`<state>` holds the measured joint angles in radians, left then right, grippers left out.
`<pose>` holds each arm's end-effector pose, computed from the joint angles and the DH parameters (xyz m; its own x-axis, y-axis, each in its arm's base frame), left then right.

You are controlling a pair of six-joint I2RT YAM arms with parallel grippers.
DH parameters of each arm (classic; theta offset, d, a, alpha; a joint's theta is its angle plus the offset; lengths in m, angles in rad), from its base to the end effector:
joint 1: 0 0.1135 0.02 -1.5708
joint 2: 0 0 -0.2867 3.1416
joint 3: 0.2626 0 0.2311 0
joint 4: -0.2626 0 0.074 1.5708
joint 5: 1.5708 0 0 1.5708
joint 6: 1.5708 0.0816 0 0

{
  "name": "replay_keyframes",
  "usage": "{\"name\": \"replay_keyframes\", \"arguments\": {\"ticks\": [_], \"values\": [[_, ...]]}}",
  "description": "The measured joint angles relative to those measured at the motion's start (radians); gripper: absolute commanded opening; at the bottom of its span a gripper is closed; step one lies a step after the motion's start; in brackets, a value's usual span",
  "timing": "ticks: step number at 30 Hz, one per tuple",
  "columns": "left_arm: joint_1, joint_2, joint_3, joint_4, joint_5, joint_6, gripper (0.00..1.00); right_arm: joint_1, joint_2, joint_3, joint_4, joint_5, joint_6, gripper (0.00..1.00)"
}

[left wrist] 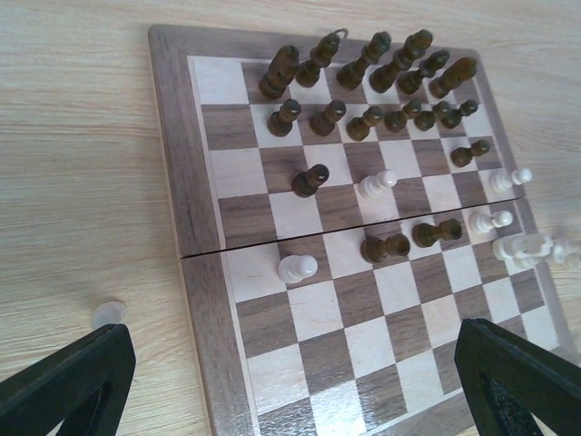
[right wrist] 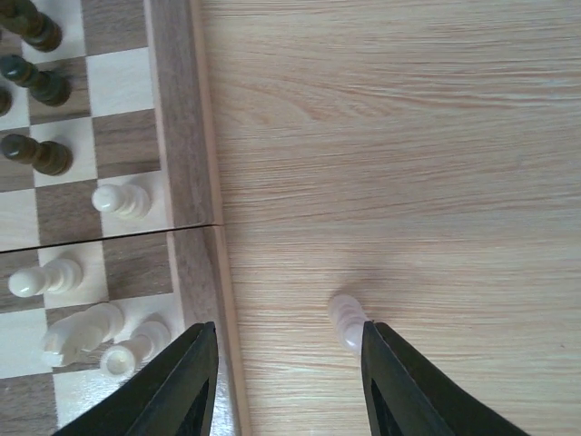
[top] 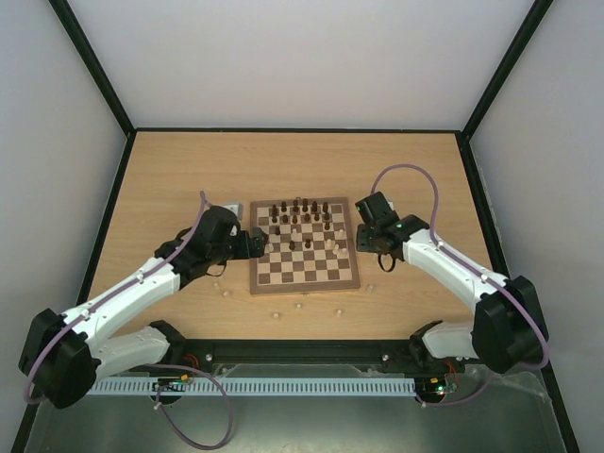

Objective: Set up the chess pieces on the board
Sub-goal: Pick up the chess piece from the chessboard.

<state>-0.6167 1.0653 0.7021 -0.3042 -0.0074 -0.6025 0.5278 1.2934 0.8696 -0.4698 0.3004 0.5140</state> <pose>0.1907 -0.1344 0.2448 -0.7411 -0.1693 -0.6497 0.1865 0.8778 -0.4413 0.2409 0.1125 0.2337 -0.7440 0.1099 -0.6590 0.0516 0.9929 0.1073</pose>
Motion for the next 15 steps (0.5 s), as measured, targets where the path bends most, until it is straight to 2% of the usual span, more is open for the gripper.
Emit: {"name": "replay_keyframes", "arguments": {"ticks": [15], "values": [[0.005,0.035,0.004,-0.003,-0.027,0.008,1.00,0.000,0.228,0.178,0.045,-0.129,-0.062,0.44]]}}
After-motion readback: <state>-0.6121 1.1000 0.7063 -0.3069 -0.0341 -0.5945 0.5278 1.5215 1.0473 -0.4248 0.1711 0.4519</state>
